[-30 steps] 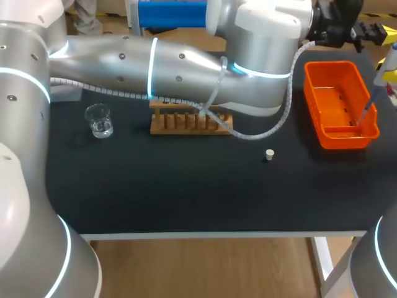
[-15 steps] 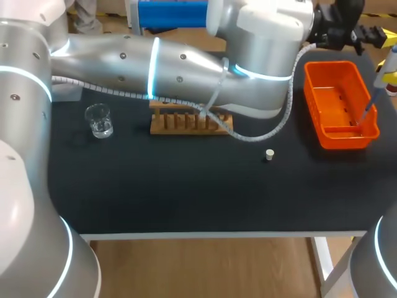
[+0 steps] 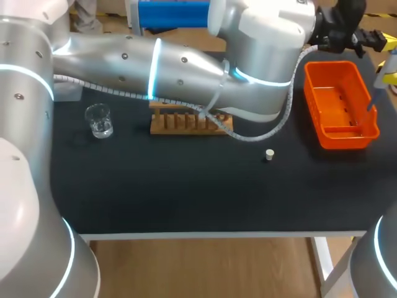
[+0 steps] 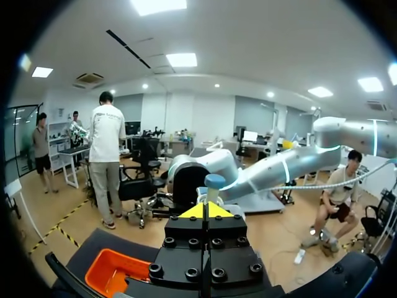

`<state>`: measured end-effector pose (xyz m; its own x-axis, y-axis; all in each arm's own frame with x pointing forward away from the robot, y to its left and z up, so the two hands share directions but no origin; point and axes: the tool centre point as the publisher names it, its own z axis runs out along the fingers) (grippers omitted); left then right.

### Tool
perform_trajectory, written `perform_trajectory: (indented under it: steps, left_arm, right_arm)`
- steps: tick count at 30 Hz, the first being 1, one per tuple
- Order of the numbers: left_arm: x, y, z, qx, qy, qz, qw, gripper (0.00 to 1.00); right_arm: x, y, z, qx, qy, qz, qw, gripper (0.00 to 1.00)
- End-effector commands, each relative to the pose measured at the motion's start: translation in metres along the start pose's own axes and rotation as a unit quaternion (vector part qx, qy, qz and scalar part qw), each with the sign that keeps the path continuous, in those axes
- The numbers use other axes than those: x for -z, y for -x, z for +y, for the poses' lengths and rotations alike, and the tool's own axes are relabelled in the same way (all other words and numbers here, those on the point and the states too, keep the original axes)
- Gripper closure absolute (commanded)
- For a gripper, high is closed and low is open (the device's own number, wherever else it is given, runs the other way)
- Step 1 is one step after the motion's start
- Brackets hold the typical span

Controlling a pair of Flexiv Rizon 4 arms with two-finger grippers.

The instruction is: Invert the test tube, pick up the pipette, mount the tip to pipette, aspirate from beaker and dispense into the tube, eject the tip, return the pipette, and cap with the stopper.

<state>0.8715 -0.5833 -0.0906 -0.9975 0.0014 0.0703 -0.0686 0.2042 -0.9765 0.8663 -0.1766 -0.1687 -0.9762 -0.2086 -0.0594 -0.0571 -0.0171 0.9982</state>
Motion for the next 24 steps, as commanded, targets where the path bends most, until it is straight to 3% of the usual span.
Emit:
perform_trajectory:
  steps: [1, 7, 22, 23, 24]
  left_arm:
    - [-0.004, 0.001, 0.007, 0.001, 0.009, 0.003, 1.0, 1.0]
    - [0.003, 0.001, 0.001, -0.014, -0.012, -0.012, 1.0, 1.0]
    - [0.024, 0.002, -0.026, -0.031, -0.013, -0.034, 0.999, 1.0]
    - [0.026, 0.002, -0.026, -0.031, -0.013, -0.034, 0.999, 0.91]
    - [0.028, 0.002, -0.027, -0.03, -0.013, -0.036, 0.999, 0.53]
  right_arm:
    - [0.0, 0.003, 0.009, 0.0, -0.001, 0.003, 1.0, 1.0]
    - [0.0, 0.003, 0.009, 0.0, -0.001, 0.003, 1.0, 1.0]
    - [0.0, 0.003, 0.009, 0.0, -0.001, 0.003, 1.0, 1.0]
    - [0.0, 0.003, 0.009, 0.0, -0.001, 0.003, 1.0, 1.0]
    - [0.0, 0.003, 0.009, 0.0, -0.001, 0.003, 1.0, 1.0]
